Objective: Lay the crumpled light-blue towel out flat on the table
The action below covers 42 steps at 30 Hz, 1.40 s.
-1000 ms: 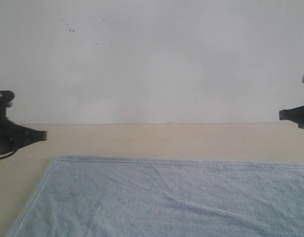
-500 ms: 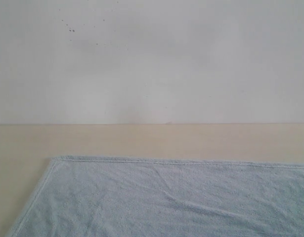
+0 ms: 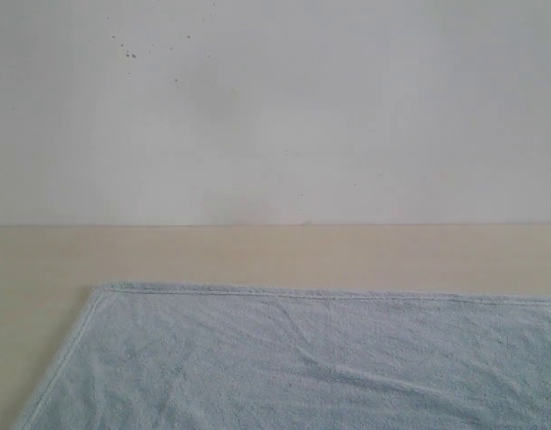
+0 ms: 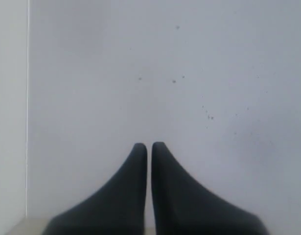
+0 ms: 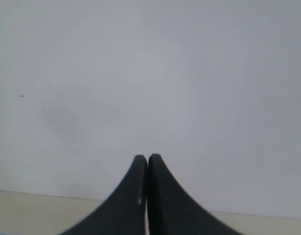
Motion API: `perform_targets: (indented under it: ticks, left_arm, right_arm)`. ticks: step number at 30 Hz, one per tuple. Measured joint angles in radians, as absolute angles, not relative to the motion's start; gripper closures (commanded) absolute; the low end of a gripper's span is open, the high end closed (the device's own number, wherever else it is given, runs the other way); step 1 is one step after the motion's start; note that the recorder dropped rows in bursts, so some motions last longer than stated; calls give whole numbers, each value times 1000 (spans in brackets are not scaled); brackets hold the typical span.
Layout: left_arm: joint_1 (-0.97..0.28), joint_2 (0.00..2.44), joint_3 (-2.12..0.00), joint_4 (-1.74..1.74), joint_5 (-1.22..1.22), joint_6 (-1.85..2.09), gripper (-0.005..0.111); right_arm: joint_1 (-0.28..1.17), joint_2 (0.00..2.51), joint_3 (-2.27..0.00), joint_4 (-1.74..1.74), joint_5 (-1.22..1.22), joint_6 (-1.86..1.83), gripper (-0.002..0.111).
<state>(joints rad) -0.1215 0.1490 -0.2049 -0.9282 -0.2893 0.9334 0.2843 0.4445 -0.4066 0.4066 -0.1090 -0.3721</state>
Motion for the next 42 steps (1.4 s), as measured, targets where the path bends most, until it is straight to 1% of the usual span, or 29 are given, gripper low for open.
perform_targets:
  ticks: [3, 5, 6, 7, 8, 11, 12, 14, 15, 21, 28, 31, 33, 34, 39, 42]
  left_arm:
    - [-122, 36, -200, -927, -261, 976, 103]
    - [-122, 10, -204, -926, -249, 983, 103]
    - [-122, 4, -212, -926, -202, 983, 103]
    - [-122, 4, -214, -926, -171, 984, 103]
    - [-122, 2, -214, -926, -87, 984, 103]
    - [-122, 2, -189, -931, 121, 984, 103]
    - [-122, 2, -174, -931, 235, 984, 103]
    - [-122, 2, -157, -939, 357, 984, 103]
    - [-122, 2, -157, -941, 411, 984, 103]
    - [-122, 2, -157, -944, 436, 984, 103]
    - [-122, 2, -157, -944, 438, 984, 103]
    - [-122, 2, -157, -944, 439, 984, 103]
    - [-122, 2, -157, -944, 439, 984, 103]
    - [-122, 2, -157, -944, 439, 984, 103]
    - [-122, 2, -157, -944, 439, 984, 103]
    - [-122, 2, -157, -944, 439, 984, 103]
  right_arm:
    - [297, 320, -407, 399, -44, -411, 109]
    - [299, 232, -407, 397, -9, -418, 109]
    - [299, 151, -407, 397, 37, -418, 109]
    - [299, 123, -407, 397, 58, -418, 109]
    - [299, 71, -407, 397, 131, -418, 109]
    - [299, 49, -376, 397, 285, -378, 109]
    - [299, 55, -332, 378, 356, -362, 109]
    - [299, 85, -236, 278, 378, -346, 109]
    - [299, 96, -185, 233, 344, -318, 109]
    - [299, 98, -148, 215, 267, -138, 109]
    - [299, 98, -148, 219, 263, -104, 109]
    - [299, 96, -126, 199, 198, -95, 109]
    - [258, 55, -47, 164, 10, -104, 109]
    - [231, 35, -23, 162, -29, -114, 109]
    - [81, 8, -7, 122, 50, -171, 109]
    - [36, 6, -6, 69, 129, -198, 109]
